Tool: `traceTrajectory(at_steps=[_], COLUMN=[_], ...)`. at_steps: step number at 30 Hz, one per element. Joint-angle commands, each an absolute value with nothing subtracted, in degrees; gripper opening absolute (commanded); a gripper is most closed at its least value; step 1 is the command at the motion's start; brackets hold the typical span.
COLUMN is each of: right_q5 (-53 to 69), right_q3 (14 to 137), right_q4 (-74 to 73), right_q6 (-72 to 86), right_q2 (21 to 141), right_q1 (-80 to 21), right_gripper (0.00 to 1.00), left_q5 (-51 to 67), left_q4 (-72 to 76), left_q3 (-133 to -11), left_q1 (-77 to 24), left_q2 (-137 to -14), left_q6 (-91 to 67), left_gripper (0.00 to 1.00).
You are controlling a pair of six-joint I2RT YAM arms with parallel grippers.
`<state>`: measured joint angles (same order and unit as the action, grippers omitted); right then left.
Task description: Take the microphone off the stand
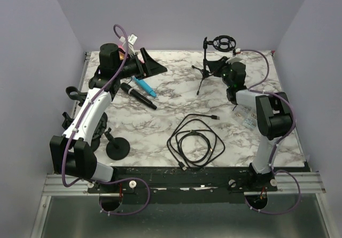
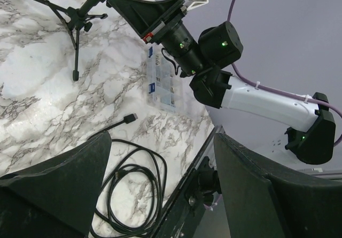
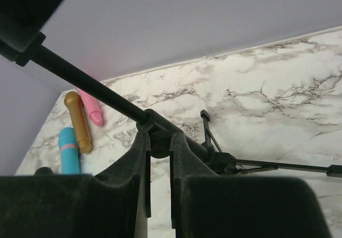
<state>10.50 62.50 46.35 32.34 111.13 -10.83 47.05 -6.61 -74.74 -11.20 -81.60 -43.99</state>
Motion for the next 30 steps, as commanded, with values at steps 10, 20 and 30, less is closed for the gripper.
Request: traceTrajectory(at_steps=[10,20,30], right_q5=[-0.4,12.8,16.2], right_q3=[60.6,61.1,61.9], right_q4=[34.3,37.0,35.1], right_q6=[20.6,33.1,39.8], right_q2=[112.1,115.8,115.2], right_q1=[-15.1,-13.8,-12.2], right_gripper=[0.01,0.05,0.46], left_q5=[49.0,49.3,49.5], left_q4=[-4.2,-4.0,-3.5], left_q3=[-73.9,-73.7,-73.6], left_q1=[-10.8,-10.8,-10.8], left_q2=[-81.6,-81.8,-81.6], left_q6=[-45.0,-45.2,-45.5], left_gripper=[0.79,0.79,0.79])
